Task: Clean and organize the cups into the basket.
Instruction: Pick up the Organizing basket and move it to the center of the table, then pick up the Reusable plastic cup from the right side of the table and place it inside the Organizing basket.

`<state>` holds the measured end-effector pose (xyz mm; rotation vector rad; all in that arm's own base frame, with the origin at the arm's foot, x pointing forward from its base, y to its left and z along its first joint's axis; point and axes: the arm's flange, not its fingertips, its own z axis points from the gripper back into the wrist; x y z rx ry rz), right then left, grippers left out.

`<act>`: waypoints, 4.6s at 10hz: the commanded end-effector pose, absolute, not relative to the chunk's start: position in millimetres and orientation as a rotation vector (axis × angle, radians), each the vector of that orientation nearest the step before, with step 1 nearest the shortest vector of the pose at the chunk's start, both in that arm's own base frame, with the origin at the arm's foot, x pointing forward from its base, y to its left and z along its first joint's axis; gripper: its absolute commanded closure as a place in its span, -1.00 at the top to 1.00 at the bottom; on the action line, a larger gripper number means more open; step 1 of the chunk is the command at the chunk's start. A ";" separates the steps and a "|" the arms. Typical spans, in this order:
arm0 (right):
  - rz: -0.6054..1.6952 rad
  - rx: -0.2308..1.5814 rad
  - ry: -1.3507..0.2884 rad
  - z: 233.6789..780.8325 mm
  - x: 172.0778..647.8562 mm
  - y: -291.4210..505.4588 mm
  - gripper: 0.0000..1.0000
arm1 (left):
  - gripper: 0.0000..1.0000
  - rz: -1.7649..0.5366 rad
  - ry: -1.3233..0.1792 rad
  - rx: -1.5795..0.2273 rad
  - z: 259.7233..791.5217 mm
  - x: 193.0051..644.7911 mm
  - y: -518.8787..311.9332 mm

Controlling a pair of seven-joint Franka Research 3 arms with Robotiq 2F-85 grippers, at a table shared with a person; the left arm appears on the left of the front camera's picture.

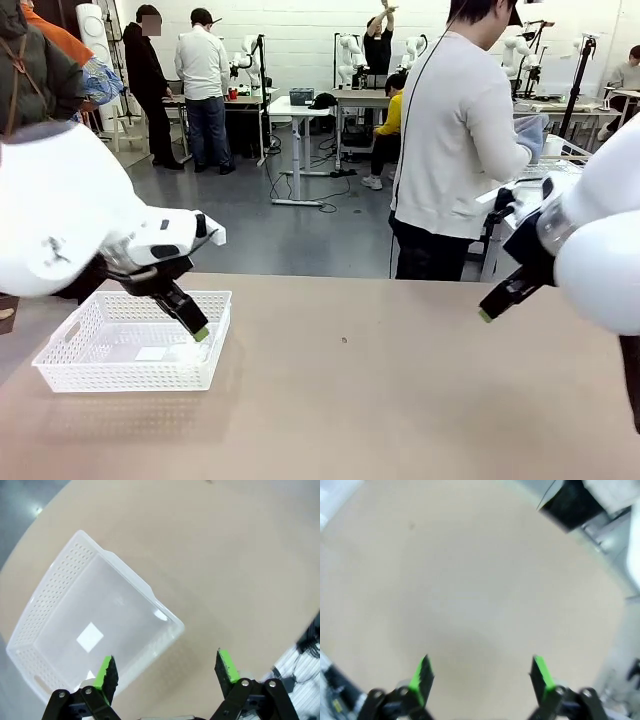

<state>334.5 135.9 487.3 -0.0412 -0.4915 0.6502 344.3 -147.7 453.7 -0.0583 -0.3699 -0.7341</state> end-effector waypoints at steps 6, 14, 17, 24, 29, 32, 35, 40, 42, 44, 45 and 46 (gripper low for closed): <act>0.698 -0.085 -0.434 529.5 266.7 138.3 1.00 | 1.00 -0.811 -0.444 -0.017 530.4 281.5 -139.0; 0.664 1.125 -0.280 504.8 313.8 25.2 1.00 | 1.00 -0.207 -0.360 -1.199 558.6 327.4 -28.8; 0.531 1.459 -0.243 472.2 329.6 -42.9 1.00 | 1.00 -0.001 -0.305 -1.107 553.8 340.2 34.4; -0.050 1.267 -0.236 405.3 309.9 -163.3 1.00 | 1.00 0.289 -0.450 -1.120 509.7 326.0 171.7; -0.061 1.277 -0.313 412.0 299.1 -174.6 1.00 | 1.00 0.478 -0.528 -1.156 491.2 291.0 243.5; -0.052 1.270 -0.309 409.7 302.5 -182.3 1.00 | 1.00 0.505 -0.520 -1.137 488.4 282.8 245.5; -0.052 1.270 -0.309 409.7 302.5 -182.3 1.00 | 1.00 0.505 -0.520 -1.137 488.4 282.8 245.5; -0.052 1.270 -0.309 409.7 302.5 -182.3 1.00 | 1.00 0.505 -0.520 -1.137 488.4 282.8 245.5; -0.052 1.270 -0.309 409.7 302.5 -182.3 1.00 | 1.00 0.505 -0.520 -1.137 488.4 282.8 245.5; -0.052 1.270 -0.309 409.7 302.5 -182.3 1.00 | 1.00 0.505 -0.520 -1.137 488.4 282.8 245.5; -0.052 1.270 -0.309 409.7 302.5 -182.3 1.00 | 1.00 0.505 -0.520 -1.137 488.4 282.8 245.5; -0.052 1.270 -0.309 409.7 302.5 -182.3 1.00 | 1.00 0.505 -0.520 -1.137 488.4 282.8 245.5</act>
